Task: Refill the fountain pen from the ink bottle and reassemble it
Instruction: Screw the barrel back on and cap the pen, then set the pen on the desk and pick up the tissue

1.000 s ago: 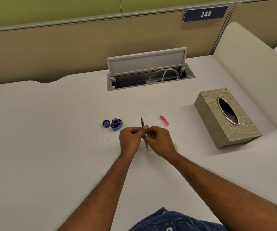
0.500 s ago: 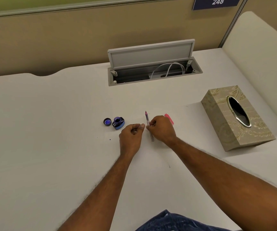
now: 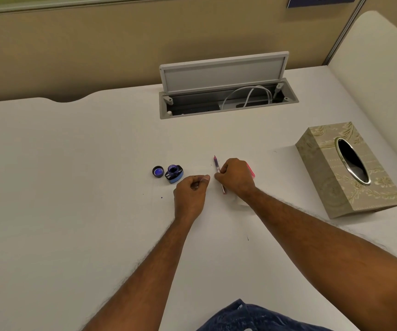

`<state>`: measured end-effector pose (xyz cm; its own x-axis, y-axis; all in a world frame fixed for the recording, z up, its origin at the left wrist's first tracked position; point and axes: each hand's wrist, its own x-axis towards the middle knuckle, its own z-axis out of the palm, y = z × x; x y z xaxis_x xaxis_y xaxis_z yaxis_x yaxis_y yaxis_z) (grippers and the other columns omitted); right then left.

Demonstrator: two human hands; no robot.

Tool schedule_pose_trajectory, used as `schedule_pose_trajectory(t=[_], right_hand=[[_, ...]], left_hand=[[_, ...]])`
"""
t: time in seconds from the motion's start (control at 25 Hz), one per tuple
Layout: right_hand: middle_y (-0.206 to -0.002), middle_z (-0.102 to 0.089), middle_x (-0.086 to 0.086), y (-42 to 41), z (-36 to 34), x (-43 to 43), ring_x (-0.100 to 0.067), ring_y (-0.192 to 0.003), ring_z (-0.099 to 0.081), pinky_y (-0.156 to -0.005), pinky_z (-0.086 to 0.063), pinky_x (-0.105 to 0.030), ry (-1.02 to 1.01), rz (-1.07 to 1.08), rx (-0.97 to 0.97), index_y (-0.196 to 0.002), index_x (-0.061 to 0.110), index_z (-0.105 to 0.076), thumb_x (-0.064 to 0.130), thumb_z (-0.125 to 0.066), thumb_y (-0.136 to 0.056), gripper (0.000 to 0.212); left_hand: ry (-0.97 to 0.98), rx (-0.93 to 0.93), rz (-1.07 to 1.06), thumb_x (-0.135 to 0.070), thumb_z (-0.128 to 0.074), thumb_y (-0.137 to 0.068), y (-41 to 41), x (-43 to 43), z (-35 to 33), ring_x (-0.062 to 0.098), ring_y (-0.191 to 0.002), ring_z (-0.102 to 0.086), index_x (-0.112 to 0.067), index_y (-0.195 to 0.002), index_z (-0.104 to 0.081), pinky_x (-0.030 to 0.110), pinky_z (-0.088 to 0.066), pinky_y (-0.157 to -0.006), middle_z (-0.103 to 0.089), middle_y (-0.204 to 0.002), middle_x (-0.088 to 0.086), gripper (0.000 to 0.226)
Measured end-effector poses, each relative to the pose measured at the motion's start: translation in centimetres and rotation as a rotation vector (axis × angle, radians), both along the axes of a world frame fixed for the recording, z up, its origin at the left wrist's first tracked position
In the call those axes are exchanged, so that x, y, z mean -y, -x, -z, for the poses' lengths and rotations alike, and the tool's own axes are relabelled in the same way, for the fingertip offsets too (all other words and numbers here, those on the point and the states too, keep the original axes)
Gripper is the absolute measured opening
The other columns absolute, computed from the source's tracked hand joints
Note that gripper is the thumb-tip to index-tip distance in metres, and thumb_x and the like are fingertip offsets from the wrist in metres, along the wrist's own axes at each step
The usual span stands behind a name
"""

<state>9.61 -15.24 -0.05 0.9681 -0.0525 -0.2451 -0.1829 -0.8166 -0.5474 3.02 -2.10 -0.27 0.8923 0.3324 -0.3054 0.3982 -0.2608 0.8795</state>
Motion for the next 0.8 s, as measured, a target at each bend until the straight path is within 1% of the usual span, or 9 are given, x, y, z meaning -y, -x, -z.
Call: schedule_pose_trajectory(t=[0.12,0.28,0.36,0.44,0.48,0.56,0.64,0.72,0.8], right_hand=[[-0.076,-0.071,-0.011,0.0,0.0,-0.2,-0.023,-0.071,-0.066,-0.063,-0.052,-0.034,-0.005,0.017,-0.011,-0.082,0.002,-0.068,0.023,-0.070,-0.075,0.023],[-0.073,-0.068,-0.009,-0.2,-0.2,-0.3,-0.021,-0.067,-0.061,-0.056,-0.044,-0.029,0.030,0.007,-0.031,-0.080,0.003,-0.066,0.026,-0.070,-0.073,0.025],[-0.067,-0.063,-0.006,-0.4,-0.2,-0.2,-0.019,-0.064,-0.056,-0.054,-0.040,-0.027,0.027,0.004,-0.037,-0.076,0.004,-0.064,0.027,-0.071,-0.073,0.025],[-0.055,-0.051,0.000,-0.5,-0.3,-0.1,-0.017,-0.056,-0.050,-0.050,-0.036,-0.027,0.006,0.014,-0.036,-0.065,0.008,-0.056,0.031,-0.072,-0.072,0.029],[-0.052,-0.047,0.000,-0.6,-0.5,0.1,-0.017,-0.053,-0.047,-0.050,-0.037,-0.028,-0.010,0.024,-0.033,-0.062,0.009,-0.053,0.034,-0.073,-0.072,0.033],[-0.057,-0.055,-0.005,-0.6,-1.0,0.7,-0.021,-0.056,-0.053,-0.057,-0.047,-0.034,-0.029,0.033,0.003,-0.066,0.004,-0.058,0.039,-0.072,-0.076,0.039],[-0.076,-0.065,-0.005,0.0,-1.7,1.6,-0.021,-0.071,-0.061,-0.068,-0.051,-0.034,-0.029,0.025,0.049,-0.083,0.004,-0.066,0.039,-0.071,-0.080,0.036],[-0.084,-0.065,0.002,1.1,-2.4,2.8,-0.016,-0.077,-0.061,-0.069,-0.047,-0.028,-0.034,-0.016,0.091,-0.092,0.012,-0.066,0.038,-0.070,-0.082,0.028],[-0.088,-0.066,0.002,2.6,-2.5,4.2,-0.016,-0.082,-0.061,-0.069,-0.043,-0.024,-0.035,-0.098,0.117,-0.098,0.016,-0.066,0.037,-0.070,-0.082,0.027]], left_hand=[[0.022,0.003,-0.013,-0.042,-0.065,-0.087,0.1,-0.2,0.1,0.012,-0.092,-0.068,-0.018,-0.105,-0.071,0.031,-0.055,-0.089,-0.073,-0.099,-0.006,0.030],[0.022,0.007,-0.007,-0.042,-0.066,-0.086,0.1,-0.2,0.0,0.012,-0.093,-0.068,-0.019,-0.105,-0.070,0.028,-0.054,-0.087,-0.072,-0.100,-0.006,0.030],[0.029,0.010,-0.004,-0.042,-0.066,-0.086,0.1,-0.2,-0.2,0.011,-0.092,-0.068,-0.019,-0.104,-0.070,0.026,-0.054,-0.086,-0.071,-0.098,-0.007,0.030],[0.023,0.010,0.002,-0.041,-0.066,-0.087,0.1,-0.2,-0.3,0.011,-0.092,-0.067,-0.019,-0.105,-0.070,0.022,-0.052,-0.082,-0.070,-0.097,-0.008,0.029],[0.014,0.013,0.007,-0.041,-0.066,-0.087,0.1,-0.2,-0.3,0.010,-0.091,-0.066,-0.018,-0.106,-0.069,0.019,-0.050,-0.080,-0.070,-0.097,-0.007,0.030],[-0.025,0.028,0.028,-0.039,-0.067,-0.087,0.3,-0.3,-0.4,0.006,-0.089,-0.064,-0.016,-0.109,-0.069,0.013,-0.047,-0.076,-0.070,-0.099,-0.006,0.032],[-0.138,0.066,0.099,-0.040,-0.068,-0.086,0.6,-0.6,-0.3,0.007,-0.093,-0.064,-0.018,-0.112,-0.067,0.016,-0.047,-0.080,-0.070,-0.103,-0.006,0.034],[-0.311,0.116,0.218,-0.042,-0.066,-0.086,1.2,-0.8,-0.1,0.008,-0.102,-0.061,-0.021,-0.116,-0.064,0.022,-0.047,-0.087,-0.067,-0.111,-0.007,0.037],[-0.496,0.205,0.339,-0.043,-0.063,-0.087,1.8,-1.2,0.2,0.011,-0.110,-0.058,-0.021,-0.120,-0.061,0.028,-0.045,-0.095,-0.063,-0.118,-0.007,0.039]])
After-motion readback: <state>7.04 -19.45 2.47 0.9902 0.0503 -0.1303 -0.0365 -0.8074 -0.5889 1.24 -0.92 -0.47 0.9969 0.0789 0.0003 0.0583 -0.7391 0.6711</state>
